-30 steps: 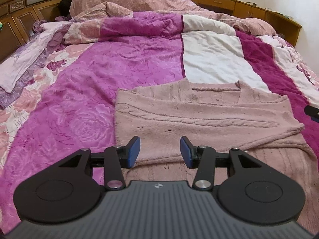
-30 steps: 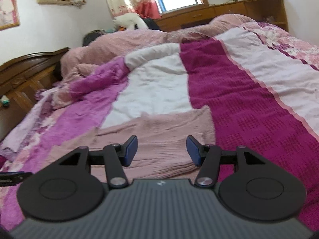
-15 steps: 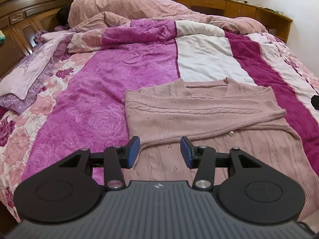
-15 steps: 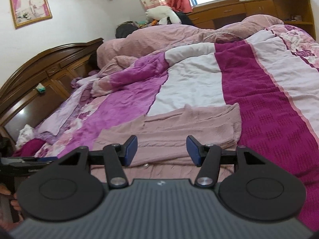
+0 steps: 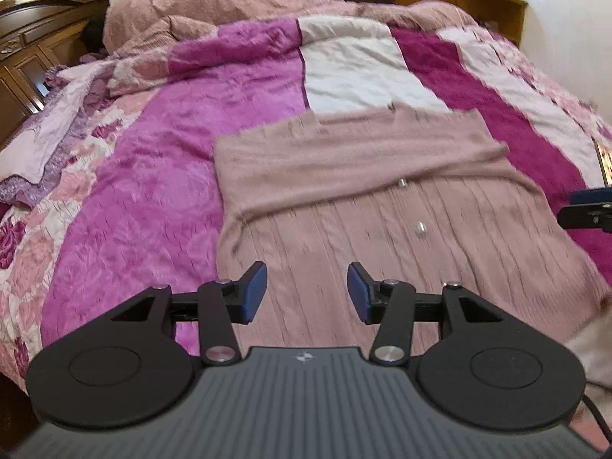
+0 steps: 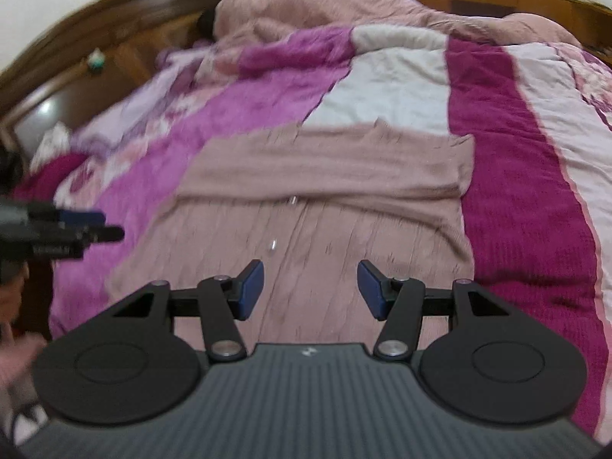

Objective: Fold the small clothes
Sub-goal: 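Move both grippers toward the cardigan hem, then lower both grippers onto the ribbed hem of the cardigan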

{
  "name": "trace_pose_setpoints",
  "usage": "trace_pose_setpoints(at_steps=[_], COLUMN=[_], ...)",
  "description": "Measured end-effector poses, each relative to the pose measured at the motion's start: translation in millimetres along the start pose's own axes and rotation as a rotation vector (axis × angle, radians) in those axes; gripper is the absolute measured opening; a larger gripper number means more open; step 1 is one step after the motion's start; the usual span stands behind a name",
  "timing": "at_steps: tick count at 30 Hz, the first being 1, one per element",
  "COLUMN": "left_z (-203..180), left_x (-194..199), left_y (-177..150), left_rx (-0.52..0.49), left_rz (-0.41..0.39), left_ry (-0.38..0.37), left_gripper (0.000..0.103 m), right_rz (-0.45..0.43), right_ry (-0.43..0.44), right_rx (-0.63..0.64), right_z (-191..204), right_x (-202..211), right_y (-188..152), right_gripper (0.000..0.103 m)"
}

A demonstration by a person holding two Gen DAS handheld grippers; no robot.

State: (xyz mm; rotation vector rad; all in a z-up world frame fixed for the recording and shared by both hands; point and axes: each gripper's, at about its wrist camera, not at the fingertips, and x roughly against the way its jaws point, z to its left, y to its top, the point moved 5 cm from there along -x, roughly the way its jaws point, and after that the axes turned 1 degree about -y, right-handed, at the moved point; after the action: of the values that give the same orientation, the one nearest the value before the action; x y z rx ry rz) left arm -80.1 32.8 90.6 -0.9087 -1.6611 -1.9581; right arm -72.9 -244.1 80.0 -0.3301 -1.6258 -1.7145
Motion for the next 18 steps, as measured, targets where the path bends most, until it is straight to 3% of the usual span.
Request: trace_pose_setpoints(at_steps=[11, 15, 18], left_z=[-27, -38, -43], left_x=[-5, -11, -14], left_y=[-45, -56, -62], left_rx=[-0.157, -0.198, -0.237], left_rz=[0.112, 0.18, 0.213], left_ry=[-0.079, -0.168, -0.192], left_gripper=[0.055, 0.06, 0.062], right_rz=[0.208, 0.285, 0.323], right_ry=[0.029, 0.033, 0.04], right_rx=[0.196, 0.263, 0.311], right_z=[24, 31, 38], right_x=[-6, -9, -10], right_y=[-52, -66, -74], right_gripper=[0.056, 0.056, 0.056])
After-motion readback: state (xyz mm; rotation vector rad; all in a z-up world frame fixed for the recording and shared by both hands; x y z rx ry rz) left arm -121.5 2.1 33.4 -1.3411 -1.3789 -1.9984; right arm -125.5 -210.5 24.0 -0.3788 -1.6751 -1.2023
